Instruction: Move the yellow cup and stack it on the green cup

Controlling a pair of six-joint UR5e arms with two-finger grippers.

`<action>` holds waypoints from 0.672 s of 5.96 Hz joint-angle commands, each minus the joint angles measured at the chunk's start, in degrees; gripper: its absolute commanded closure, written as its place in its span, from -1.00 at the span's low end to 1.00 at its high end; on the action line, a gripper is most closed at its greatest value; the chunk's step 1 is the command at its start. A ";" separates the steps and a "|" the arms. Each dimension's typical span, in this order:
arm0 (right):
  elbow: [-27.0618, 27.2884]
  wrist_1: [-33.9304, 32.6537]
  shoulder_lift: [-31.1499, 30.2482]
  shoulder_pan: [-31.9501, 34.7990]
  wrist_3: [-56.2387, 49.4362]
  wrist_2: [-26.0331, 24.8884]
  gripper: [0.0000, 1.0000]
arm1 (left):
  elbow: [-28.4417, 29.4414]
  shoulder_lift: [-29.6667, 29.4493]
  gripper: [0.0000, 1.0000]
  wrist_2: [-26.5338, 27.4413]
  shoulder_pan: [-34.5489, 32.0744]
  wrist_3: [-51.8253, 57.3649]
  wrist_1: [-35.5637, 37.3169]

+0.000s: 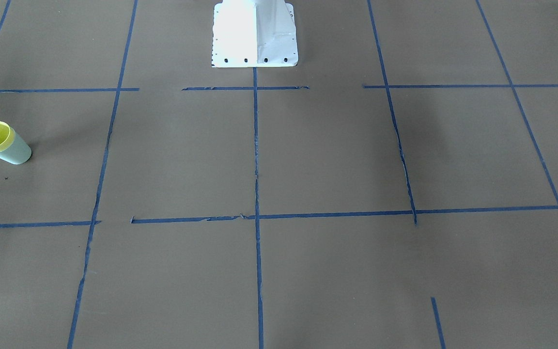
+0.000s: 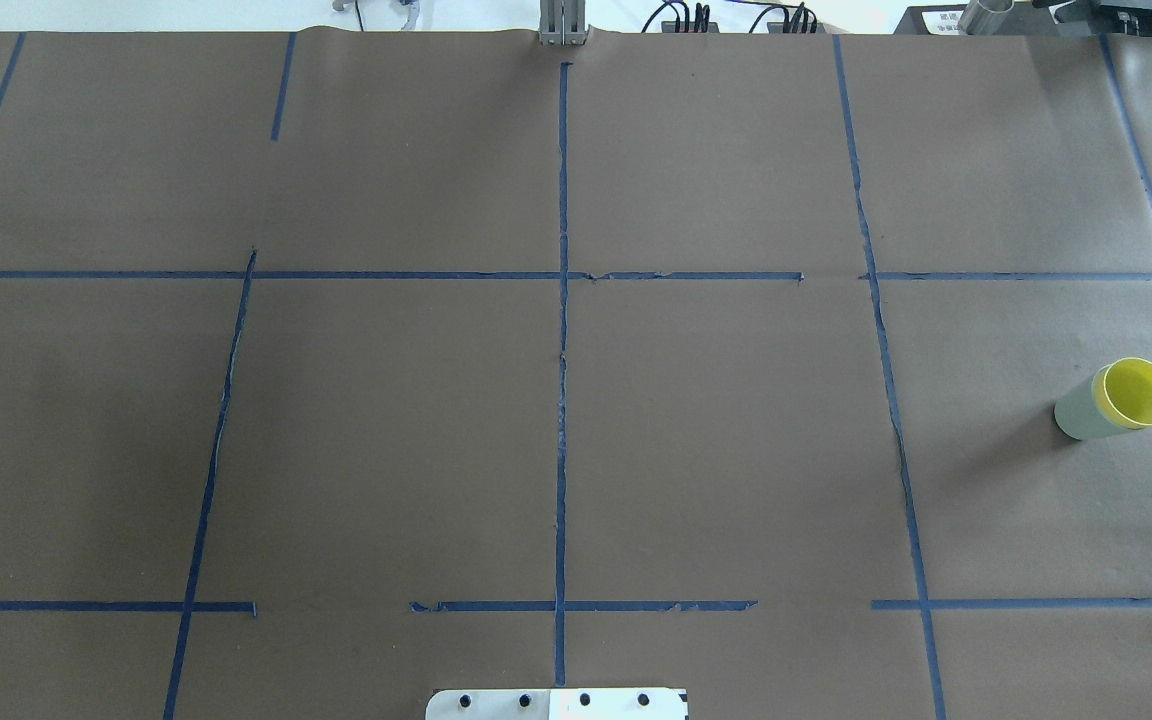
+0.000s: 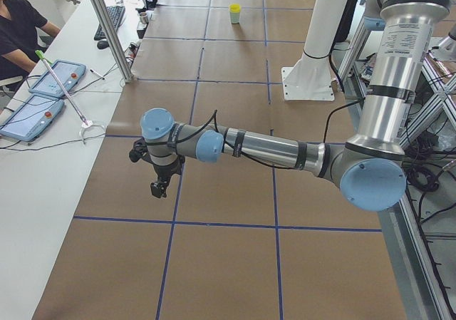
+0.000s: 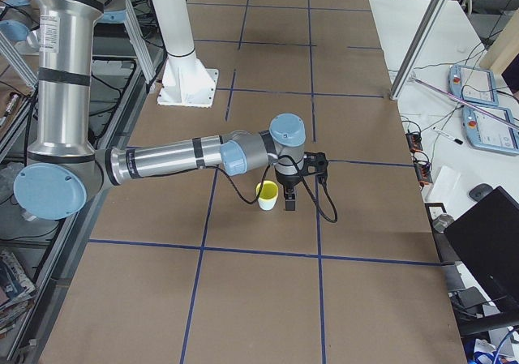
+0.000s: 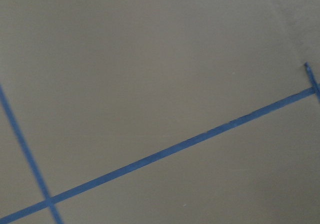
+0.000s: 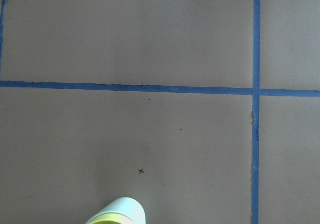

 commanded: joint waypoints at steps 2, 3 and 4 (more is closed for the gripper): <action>-0.71 -0.25 -0.45 0.43 -0.05 1.81 -1.00 | -1.80 5.65 -1.00 0.83 -3.08 -9.74 4.18; -0.71 -0.69 -0.98 0.43 -0.05 1.90 -1.00 | -1.88 7.12 -1.00 0.23 -2.99 -10.62 3.59; -0.54 -0.69 -0.90 0.43 -0.05 2.59 -1.00 | -2.67 8.09 -1.00 -1.26 -2.38 -10.54 1.93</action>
